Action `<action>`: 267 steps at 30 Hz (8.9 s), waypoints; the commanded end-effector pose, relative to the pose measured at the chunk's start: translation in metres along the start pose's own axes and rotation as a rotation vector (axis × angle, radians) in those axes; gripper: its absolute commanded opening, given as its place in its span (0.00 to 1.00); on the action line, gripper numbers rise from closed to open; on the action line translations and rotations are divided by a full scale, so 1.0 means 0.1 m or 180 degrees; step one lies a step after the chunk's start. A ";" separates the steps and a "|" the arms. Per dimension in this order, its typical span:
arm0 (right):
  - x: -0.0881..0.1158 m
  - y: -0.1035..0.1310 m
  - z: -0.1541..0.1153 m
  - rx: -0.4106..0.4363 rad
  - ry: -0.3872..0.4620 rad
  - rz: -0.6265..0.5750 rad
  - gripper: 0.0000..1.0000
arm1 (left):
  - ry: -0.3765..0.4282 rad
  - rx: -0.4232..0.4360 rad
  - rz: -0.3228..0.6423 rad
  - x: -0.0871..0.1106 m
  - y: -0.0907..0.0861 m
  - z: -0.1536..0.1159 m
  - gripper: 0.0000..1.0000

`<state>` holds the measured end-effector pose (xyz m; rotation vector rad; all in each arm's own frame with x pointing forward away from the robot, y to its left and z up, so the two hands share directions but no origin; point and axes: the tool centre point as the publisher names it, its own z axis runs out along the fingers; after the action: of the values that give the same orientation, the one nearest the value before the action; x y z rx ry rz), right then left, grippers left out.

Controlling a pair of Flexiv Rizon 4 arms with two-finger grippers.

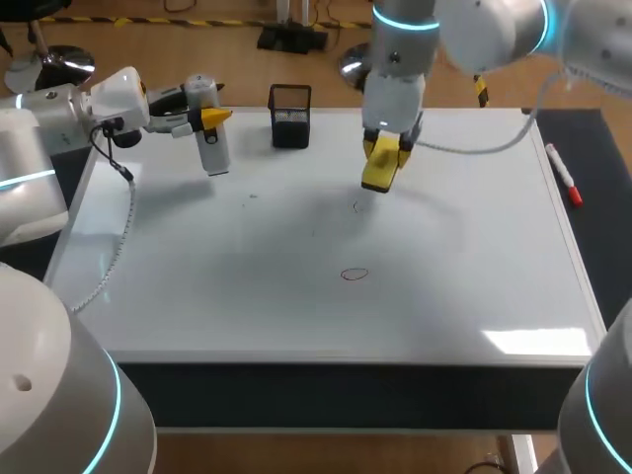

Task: Pick up the inspection probe, press it on each red-marked spot on the whiteboard one by one, put down the probe, pick up the eraser, and wipe off all the red marks.

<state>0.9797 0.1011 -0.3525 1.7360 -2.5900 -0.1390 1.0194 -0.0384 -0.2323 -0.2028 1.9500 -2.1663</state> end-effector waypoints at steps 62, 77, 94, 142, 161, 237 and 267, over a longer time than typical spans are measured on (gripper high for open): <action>0.19 0.17 1.13 -0.0285 0.0414 0.0196 0.00 | -0.0012 0.0009 0.0012 0.01 0.00 0.00 0.00; 0.21 0.00 0.53 0.0000 0.0257 0.0255 0.00 | -0.0012 0.0009 0.0012 0.01 0.00 0.00 0.00; 0.07 -0.11 0.07 0.0068 0.0075 0.0193 0.00 | -0.0012 0.0009 0.0012 0.01 0.00 0.00 0.00; -0.31 0.40 0.82 0.0070 0.0077 0.0098 0.00 | -0.0012 0.0009 0.0012 0.01 0.00 0.00 0.00; 0.17 0.25 1.06 -0.0076 0.0227 0.0290 0.00 | -0.0012 0.0009 0.0012 0.01 0.00 0.00 0.00; 1.07 -1.64 -0.14 0.0303 -0.0026 0.1136 0.00 | -0.0012 0.0009 0.0012 0.01 0.00 0.00 0.00; 1.07 -1.64 -0.14 0.0303 -0.0026 0.1136 0.00 | 0.0250 -0.0063 0.0117 0.31 -0.06 0.16 0.00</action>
<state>1.0912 -0.0594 -0.3571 1.2641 -2.9035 -0.0201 0.9979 -0.0572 -0.2305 -0.0894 1.9934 -2.1716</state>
